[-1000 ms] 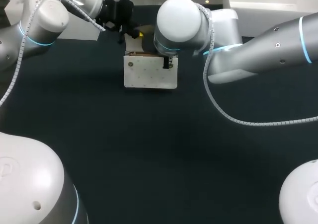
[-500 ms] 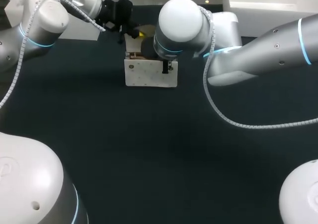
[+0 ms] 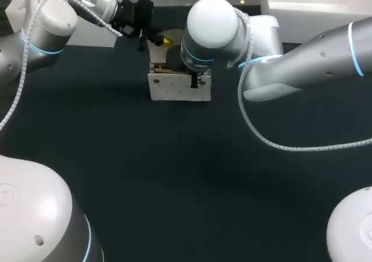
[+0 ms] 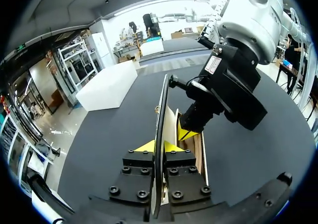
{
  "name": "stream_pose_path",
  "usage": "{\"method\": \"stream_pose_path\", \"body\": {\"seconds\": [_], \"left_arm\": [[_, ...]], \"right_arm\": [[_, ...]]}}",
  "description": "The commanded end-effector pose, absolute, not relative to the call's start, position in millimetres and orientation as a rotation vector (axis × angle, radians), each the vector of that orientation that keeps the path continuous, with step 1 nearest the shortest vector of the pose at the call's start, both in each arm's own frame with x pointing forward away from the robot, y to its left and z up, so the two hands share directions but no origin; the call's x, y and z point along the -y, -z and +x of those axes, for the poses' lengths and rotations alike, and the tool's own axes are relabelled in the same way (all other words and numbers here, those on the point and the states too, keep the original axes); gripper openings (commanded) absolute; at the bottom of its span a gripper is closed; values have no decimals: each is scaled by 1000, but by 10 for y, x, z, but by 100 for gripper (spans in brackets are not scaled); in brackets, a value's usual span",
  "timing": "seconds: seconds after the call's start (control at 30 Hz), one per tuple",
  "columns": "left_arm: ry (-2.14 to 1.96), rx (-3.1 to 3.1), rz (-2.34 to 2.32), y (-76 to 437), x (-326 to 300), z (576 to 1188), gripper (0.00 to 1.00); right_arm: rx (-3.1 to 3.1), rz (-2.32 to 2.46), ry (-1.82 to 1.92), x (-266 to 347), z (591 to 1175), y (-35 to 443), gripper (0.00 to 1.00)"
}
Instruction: Pick up the bag, open it, inspect its contents, close it, and place it on the opposite side
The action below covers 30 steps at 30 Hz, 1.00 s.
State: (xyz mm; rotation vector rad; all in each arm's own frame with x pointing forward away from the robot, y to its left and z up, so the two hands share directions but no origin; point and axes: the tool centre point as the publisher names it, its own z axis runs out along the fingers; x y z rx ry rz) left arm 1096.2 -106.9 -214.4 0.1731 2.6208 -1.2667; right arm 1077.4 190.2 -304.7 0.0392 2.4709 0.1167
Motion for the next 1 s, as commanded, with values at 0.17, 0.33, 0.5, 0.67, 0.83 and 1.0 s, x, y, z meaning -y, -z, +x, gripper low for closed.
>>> {"method": "stream_pose_path", "body": {"seconds": [0.17, 0.33, 0.5, 0.67, 0.83, 1.0], "left_arm": [[1332, -2658, 210, 2161, 1011, 11070, 0], [1392, -2682, 224, 2167, 1008, 11064, 0], [1452, -2701, 242, 2201, 1027, 11083, 0], [1472, -2704, 249, 2216, 1037, 11098, 0], [1478, -2703, 253, 2223, 1038, 11101, 0], [1488, -2701, 253, 2233, 1038, 11106, 0]], "right_arm": [[-2481, 41, -91, -1892, 10872, 3110, 0], [-2522, 28, -93, -1878, 10890, 3170, 0], [-2573, -5, -108, -1901, 10879, 3244, 0], [-2617, -23, -110, -1914, 10865, 3324, 48], [-2651, -30, -90, -1917, 10840, 3377, 100], [-2664, -23, -69, -1905, 10821, 3398, 100]]}}
